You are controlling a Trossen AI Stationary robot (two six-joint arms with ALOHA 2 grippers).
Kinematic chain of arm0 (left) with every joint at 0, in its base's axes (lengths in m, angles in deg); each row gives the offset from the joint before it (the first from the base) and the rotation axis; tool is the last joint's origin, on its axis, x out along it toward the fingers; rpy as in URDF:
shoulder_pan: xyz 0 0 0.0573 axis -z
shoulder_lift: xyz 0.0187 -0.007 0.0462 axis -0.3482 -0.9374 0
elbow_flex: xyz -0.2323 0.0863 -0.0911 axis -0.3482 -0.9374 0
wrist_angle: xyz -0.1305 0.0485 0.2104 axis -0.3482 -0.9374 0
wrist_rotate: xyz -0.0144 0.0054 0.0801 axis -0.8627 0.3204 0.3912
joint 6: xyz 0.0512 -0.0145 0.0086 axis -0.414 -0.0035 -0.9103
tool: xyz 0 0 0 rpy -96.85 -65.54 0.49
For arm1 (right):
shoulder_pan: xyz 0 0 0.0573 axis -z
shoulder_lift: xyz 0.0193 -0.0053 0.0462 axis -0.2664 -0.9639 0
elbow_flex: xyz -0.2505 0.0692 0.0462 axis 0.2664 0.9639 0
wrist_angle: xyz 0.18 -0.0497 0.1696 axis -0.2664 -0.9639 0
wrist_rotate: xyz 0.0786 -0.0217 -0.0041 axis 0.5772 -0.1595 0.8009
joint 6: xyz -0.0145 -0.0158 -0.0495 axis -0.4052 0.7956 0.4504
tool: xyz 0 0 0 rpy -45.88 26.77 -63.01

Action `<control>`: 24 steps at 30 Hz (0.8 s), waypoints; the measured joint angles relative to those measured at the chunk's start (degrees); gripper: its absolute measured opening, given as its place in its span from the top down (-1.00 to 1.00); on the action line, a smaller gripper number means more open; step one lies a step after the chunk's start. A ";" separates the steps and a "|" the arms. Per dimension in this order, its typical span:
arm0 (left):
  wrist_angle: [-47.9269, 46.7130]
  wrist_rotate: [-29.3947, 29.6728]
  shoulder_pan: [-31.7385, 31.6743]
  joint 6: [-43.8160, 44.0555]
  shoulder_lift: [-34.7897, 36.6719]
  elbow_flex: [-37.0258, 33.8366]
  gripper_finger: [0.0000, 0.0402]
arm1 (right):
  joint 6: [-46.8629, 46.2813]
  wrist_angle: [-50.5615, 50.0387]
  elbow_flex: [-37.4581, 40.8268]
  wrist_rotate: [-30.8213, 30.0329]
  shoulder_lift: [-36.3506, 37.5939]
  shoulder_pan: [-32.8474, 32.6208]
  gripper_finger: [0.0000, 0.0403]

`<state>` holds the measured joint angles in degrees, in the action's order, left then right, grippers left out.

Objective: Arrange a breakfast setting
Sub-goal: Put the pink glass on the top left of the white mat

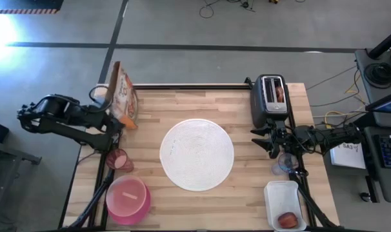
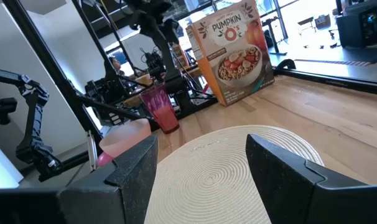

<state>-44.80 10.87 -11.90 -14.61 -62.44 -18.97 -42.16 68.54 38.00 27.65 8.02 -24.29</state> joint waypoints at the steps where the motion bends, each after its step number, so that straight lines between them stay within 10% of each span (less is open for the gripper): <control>1: 0.84 -0.95 0.07 0.02 -0.37 -0.38 -0.57 | 0.00 0.00 0.00 -0.01 0.00 -0.02 -0.16; 13: 9.12 -3.86 7.86 1.93 -10.40 -2.11 -0.57 | 0.00 0.00 0.00 0.01 0.00 -0.02 -0.16; 24: 8.60 0.05 27.67 23.68 -19.38 -2.13 -0.57 | 0.00 0.00 0.00 -0.01 0.00 -0.02 -0.16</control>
<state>-36.20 10.92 15.76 9.07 -81.82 -21.10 -42.16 68.54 38.00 27.64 8.02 -24.31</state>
